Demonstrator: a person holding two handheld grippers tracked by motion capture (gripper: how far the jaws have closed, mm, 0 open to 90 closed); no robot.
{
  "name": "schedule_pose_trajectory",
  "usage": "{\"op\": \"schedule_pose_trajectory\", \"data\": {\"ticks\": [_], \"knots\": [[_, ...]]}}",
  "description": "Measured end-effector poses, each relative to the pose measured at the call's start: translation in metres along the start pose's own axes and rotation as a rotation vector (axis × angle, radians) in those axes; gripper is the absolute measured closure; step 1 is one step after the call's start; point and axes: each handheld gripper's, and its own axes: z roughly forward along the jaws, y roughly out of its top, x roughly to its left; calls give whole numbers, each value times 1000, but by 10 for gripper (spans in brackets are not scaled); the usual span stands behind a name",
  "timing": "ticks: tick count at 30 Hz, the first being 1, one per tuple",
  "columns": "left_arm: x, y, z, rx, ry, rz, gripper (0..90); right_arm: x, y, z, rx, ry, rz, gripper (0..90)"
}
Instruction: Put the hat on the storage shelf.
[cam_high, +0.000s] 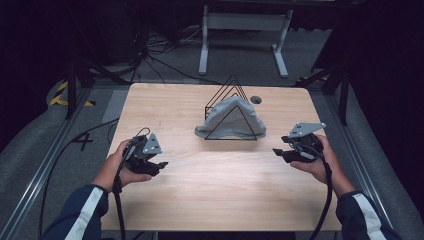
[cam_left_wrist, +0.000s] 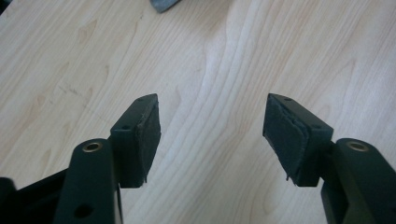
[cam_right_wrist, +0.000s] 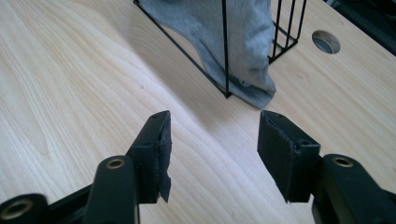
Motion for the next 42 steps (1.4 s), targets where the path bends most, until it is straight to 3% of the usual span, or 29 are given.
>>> {"op": "schedule_pose_trajectory", "data": {"ticks": [13,17,18,21,27,30,32,33,35,42], "knots": [[-12,-49,11,2,-37,-37,275,13,-45,0,-27,-12,5,380],[-16,-61,14,8,-37,-40,265,17,-64,2,-37,-3,28,363],[-18,-67,14,-3,-42,-58,257,19,-75,1,-41,5,53,353],[-20,-73,15,-14,-49,-71,254,20,-84,0,-41,-6,52,339],[-27,-96,26,-25,-74,-130,248,22,-122,3,-50,-11,161,295],[-26,-106,28,-90,-101,-186,232,26,-143,9,-41,12,226,245],[-27,-111,31,-129,-112,-224,222,27,-146,10,-29,11,227,213],[-29,-113,32,-156,-105,-236,203,28,-149,12,-52,10,242,199],[-29,-113,32,-148,-96,-237,190,29,-153,12,-78,-1,249,197],[-28,-113,33,-148,-93,-243,167,29,-152,12,-74,-7,252,176]]}}
